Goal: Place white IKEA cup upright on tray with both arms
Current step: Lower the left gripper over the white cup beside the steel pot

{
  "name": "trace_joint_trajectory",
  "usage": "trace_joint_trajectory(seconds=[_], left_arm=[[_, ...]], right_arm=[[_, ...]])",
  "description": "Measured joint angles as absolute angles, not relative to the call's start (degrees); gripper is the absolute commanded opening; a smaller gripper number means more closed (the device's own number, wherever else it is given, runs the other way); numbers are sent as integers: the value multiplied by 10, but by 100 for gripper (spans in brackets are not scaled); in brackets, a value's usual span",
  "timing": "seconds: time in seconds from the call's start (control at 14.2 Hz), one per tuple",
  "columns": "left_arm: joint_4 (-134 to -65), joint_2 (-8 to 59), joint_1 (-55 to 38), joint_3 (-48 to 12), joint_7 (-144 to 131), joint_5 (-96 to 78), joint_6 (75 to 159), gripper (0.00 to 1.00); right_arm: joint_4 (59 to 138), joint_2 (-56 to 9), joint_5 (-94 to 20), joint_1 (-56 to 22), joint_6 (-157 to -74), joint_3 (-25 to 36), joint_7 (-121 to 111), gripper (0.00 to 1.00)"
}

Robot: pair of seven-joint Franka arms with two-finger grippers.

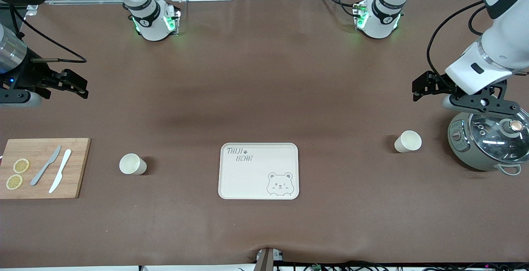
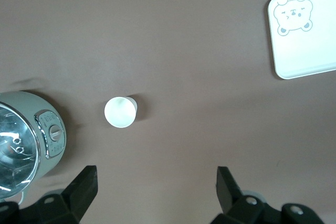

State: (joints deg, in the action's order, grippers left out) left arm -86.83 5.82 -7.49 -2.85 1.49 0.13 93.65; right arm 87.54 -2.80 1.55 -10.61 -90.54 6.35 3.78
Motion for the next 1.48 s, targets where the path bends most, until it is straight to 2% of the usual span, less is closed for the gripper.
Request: trace_joint_trajectory(seconds=[0.49, 0.85, 1.13, 1.48], left_arm=[[-877, 84, -75, -29, 17, 1, 953, 100], [-1004, 92, -36, -26, 98, 2, 1102, 100], [-1056, 91, 21, -26, 180, 2, 1154, 100], [-1145, 103, 37, -26, 222, 2, 1287, 100]], right_arm=[[875, -28, 15, -106, -933, 64, 38, 100], [875, -28, 15, -106, -943, 66, 39, 100], [875, -28, 15, -105, -946, 68, 39, 100], [874, -28, 15, -105, -949, 69, 39, 100]])
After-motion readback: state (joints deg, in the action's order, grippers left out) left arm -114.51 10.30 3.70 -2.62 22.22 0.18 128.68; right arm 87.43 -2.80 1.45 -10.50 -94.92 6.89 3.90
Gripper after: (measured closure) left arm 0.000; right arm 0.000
